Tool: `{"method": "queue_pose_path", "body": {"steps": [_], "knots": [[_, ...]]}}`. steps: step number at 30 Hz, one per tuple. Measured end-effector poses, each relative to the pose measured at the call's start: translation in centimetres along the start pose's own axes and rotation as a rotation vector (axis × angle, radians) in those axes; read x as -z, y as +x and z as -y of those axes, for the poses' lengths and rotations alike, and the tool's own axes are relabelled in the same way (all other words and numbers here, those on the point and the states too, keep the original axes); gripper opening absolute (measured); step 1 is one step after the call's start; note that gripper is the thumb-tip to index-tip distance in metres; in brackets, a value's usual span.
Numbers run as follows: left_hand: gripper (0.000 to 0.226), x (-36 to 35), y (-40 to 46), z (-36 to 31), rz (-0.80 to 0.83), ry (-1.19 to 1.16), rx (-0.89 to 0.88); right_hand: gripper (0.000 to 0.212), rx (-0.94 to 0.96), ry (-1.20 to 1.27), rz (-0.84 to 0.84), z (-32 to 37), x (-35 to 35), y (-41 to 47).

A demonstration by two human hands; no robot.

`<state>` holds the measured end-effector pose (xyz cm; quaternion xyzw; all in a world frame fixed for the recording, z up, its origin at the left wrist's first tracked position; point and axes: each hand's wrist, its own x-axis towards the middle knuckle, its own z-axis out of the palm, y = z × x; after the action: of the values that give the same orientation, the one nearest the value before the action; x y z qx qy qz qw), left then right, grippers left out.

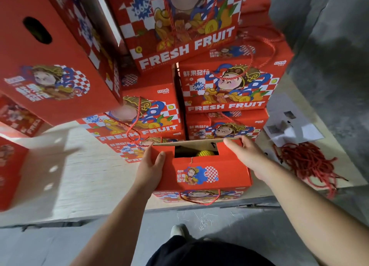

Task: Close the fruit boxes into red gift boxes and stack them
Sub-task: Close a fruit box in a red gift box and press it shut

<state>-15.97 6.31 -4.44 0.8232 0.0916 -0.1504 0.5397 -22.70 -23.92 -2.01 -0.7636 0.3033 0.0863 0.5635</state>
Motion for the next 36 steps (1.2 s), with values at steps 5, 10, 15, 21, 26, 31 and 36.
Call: {"method": "queue_pose_path", "body": {"steps": [5, 10, 15, 21, 26, 31, 36], "knots": [[0.060, 0.1, -0.7, 0.1, -0.064, 0.032, -0.072, 0.061, 0.045, 0.253, -0.165, 0.8, -0.8, 0.6], [0.052, 0.1, -1.5, 0.7, -0.047, -0.076, -0.078, 0.060, 0.066, 0.450, -0.231, -1.0, -1.0, 0.2], [0.048, 0.7, -3.9, 1.4, 0.008, -0.160, -0.186, 0.064, 0.141, 0.528, -0.245, -2.1, -1.8, -1.8], [0.048, 0.9, -4.6, 1.6, 0.003, -0.178, -0.207, 0.063, 0.240, 0.499, -0.233, -2.7, -1.7, -2.3], [0.050, 0.8, -4.5, 2.0, -0.006, -0.140, -0.212, 0.059, 0.241, 0.505, -0.232, -2.2, -1.7, -2.7], [0.042, 1.0, -6.9, 3.2, -0.064, -0.138, -0.280, 0.047, 0.295, 0.526, -0.167, -3.3, -1.6, -4.3], [0.040, 0.9, -5.4, 2.7, -0.055, -0.177, -0.218, 0.030, 0.382, 0.400, -0.208, -1.8, -1.6, -4.5]]}}
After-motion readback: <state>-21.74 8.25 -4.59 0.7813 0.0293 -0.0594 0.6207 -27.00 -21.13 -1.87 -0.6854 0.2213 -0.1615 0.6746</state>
